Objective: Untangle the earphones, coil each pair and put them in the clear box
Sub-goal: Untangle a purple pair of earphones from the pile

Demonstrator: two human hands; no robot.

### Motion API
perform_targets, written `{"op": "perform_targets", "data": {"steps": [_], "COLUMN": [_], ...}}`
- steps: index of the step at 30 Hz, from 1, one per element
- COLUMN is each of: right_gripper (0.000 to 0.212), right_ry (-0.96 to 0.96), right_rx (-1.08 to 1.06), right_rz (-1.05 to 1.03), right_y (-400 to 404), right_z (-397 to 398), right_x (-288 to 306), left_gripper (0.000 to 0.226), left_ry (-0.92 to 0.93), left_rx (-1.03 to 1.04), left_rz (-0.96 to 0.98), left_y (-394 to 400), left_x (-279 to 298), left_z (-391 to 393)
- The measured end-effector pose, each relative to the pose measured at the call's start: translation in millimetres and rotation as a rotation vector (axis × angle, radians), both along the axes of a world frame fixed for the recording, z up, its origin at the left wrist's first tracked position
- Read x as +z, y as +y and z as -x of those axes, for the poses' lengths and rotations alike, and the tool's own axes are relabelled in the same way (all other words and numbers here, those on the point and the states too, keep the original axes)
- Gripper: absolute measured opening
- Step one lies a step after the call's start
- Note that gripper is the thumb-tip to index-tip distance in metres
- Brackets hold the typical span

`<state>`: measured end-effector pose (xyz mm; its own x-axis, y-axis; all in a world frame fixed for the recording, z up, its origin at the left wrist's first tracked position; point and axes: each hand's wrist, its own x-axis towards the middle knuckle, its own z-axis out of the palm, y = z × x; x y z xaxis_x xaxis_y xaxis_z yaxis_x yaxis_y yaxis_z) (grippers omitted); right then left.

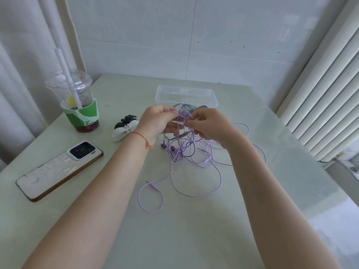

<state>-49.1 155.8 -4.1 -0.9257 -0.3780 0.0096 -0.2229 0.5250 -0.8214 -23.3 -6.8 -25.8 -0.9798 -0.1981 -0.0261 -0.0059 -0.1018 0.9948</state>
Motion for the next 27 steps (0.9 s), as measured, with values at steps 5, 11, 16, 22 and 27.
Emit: {"op": "perform_targets", "data": {"steps": [5,11,16,22,27], "right_gripper": [0.025,0.016,0.015,0.008,0.005], "right_ry": [0.058,0.043,0.066,0.076,0.022], "right_rx": [-0.036,-0.066,-0.068,0.018,-0.013], "right_rz": [0.039,0.105,0.126,0.119,0.224], "right_y": [-1,-2,-3,-6,-6], "right_z": [0,1,-1,-10,-9], "right_x": [1,0,1,6,5], "left_gripper": [0.009,0.006,0.004,0.014,0.012], "left_ry": [0.05,0.064,0.052,0.023,-0.002], "left_rx": [-0.029,0.012,-0.007,-0.047,-0.069], "left_rz": [0.05,0.115,0.139,0.17,0.018], "left_y": [-2,-3,-1,3,3], "left_x": [-4,-4,-4,-3,3], "left_z": [1,0,0,0,-1]}}
